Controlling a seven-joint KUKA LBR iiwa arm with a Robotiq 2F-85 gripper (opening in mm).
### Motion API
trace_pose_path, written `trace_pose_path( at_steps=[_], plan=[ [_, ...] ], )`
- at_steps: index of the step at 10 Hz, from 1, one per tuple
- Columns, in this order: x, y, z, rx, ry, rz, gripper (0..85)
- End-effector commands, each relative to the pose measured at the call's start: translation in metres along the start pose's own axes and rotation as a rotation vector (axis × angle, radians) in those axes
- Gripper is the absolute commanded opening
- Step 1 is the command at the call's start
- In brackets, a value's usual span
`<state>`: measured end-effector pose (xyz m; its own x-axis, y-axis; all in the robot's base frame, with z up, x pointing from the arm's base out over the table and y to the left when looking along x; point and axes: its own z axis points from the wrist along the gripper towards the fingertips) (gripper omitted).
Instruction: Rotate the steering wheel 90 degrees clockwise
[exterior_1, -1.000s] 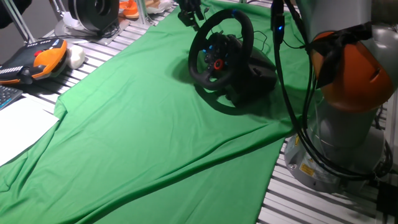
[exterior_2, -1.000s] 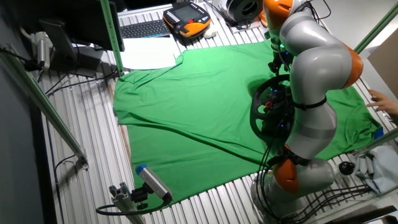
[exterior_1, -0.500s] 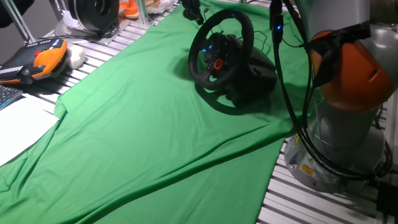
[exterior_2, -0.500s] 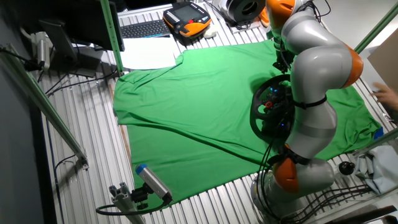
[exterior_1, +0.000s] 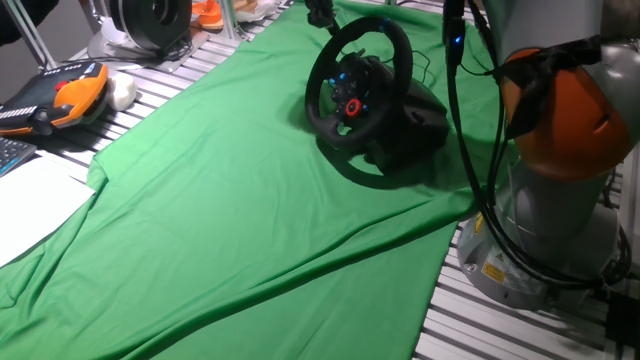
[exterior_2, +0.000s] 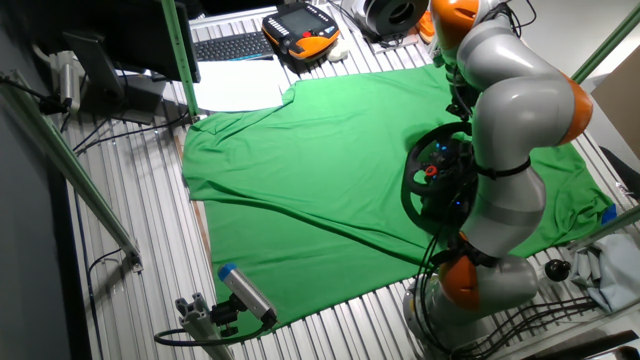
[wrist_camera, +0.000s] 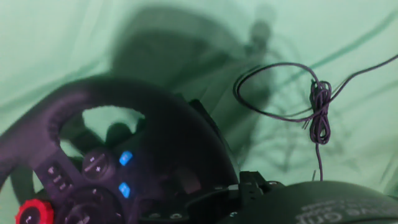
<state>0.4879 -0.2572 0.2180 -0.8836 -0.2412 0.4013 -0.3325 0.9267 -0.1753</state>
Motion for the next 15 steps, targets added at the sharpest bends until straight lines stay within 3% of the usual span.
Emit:
trace_pose_path(
  at_steps=[1,10,15],
  plan=[
    [0.004,-0.001,0.001,0.002,-0.004,0.000,0.0],
    [0.035,0.007,0.004,-0.014,-0.003,0.010,0.0],
    [0.040,0.009,0.004,-0.017,0.010,0.010,0.0]
  ],
)
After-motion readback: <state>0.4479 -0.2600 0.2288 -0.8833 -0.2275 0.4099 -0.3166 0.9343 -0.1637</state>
